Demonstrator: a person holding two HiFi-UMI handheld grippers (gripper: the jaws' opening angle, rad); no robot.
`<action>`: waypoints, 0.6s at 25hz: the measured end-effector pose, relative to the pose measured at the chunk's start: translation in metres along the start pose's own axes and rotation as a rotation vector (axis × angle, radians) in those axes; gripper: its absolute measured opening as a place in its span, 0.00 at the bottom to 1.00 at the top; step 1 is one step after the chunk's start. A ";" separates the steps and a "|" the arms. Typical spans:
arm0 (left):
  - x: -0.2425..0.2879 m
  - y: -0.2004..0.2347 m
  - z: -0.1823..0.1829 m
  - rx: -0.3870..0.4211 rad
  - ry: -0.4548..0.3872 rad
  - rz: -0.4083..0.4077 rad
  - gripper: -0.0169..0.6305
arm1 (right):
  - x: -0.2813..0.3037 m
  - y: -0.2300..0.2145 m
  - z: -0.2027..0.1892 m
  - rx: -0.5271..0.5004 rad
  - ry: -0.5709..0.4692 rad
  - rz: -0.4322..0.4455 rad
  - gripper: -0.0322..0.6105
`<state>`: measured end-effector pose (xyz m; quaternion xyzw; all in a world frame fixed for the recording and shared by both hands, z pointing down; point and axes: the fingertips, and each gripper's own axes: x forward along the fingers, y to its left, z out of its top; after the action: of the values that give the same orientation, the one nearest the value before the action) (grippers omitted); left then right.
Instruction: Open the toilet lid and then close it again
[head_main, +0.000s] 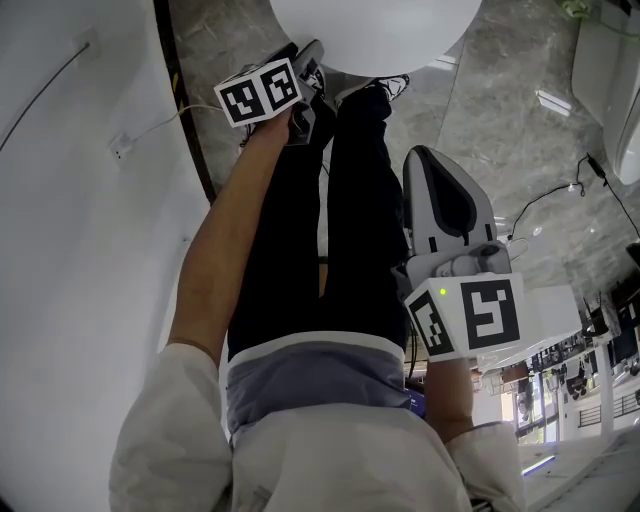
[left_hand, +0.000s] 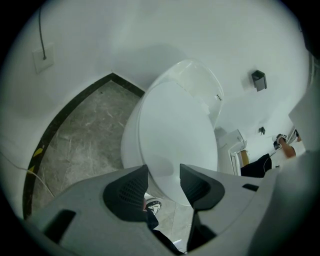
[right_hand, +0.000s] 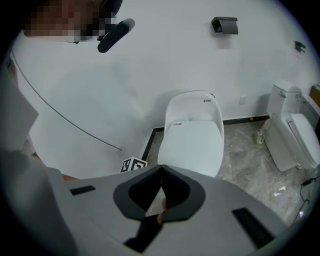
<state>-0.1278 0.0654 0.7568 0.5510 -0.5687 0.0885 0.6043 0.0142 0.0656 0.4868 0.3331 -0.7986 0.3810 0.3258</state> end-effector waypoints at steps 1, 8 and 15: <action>-0.002 -0.001 0.000 0.009 -0.003 -0.003 0.31 | 0.001 0.000 0.000 -0.001 0.000 0.000 0.07; -0.013 -0.008 0.005 0.039 -0.019 -0.035 0.31 | 0.003 0.008 0.003 -0.007 -0.004 0.004 0.06; -0.025 -0.018 0.010 0.033 -0.049 -0.067 0.31 | 0.001 0.014 0.009 -0.007 -0.015 0.008 0.07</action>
<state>-0.1289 0.0641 0.7242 0.5818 -0.5627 0.0642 0.5837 0.0001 0.0651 0.4778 0.3315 -0.8037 0.3772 0.3193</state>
